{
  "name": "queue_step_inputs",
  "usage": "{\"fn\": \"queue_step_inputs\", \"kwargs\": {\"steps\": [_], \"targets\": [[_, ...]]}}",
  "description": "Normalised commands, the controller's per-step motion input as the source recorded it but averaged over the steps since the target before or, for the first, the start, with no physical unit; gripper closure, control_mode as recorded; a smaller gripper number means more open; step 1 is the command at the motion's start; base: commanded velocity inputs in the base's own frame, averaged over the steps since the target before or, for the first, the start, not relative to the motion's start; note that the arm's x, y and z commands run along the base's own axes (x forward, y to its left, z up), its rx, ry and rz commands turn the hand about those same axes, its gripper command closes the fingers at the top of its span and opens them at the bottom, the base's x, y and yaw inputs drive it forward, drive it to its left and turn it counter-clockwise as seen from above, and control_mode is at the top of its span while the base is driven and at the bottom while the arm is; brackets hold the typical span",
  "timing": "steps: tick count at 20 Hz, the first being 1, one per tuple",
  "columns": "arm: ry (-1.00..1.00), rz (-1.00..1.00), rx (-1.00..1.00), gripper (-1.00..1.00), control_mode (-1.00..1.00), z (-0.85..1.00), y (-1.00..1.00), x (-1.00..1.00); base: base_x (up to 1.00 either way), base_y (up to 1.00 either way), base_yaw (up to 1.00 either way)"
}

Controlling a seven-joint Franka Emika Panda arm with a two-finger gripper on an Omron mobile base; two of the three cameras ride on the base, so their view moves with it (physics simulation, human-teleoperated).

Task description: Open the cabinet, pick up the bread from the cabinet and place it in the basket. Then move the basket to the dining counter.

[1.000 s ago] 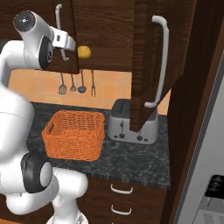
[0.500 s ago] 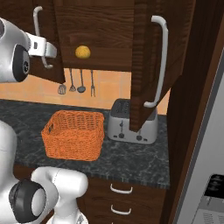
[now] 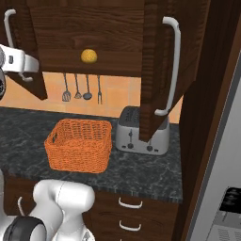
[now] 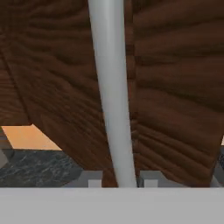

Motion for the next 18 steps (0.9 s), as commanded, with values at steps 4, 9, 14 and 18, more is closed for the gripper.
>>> {"fn": "queue_step_inputs", "kwargs": {"steps": [4,9,14,18], "targets": [[0.01,0.00,0.29,-1.00,-1.00,0.05,-0.91,-0.29,0.00,0.00,0.00],[-0.07,0.00,0.30,-1.00,-1.00,0.02,-0.76,-0.78,0.00,0.00,0.00],[0.01,0.00,0.37,-1.00,-1.00,0.00,-0.92,-0.05,0.00,0.00,0.00],[0.14,0.00,0.36,-1.00,-1.00,-0.03,-0.73,0.71,0.00,0.00,0.00]]}}
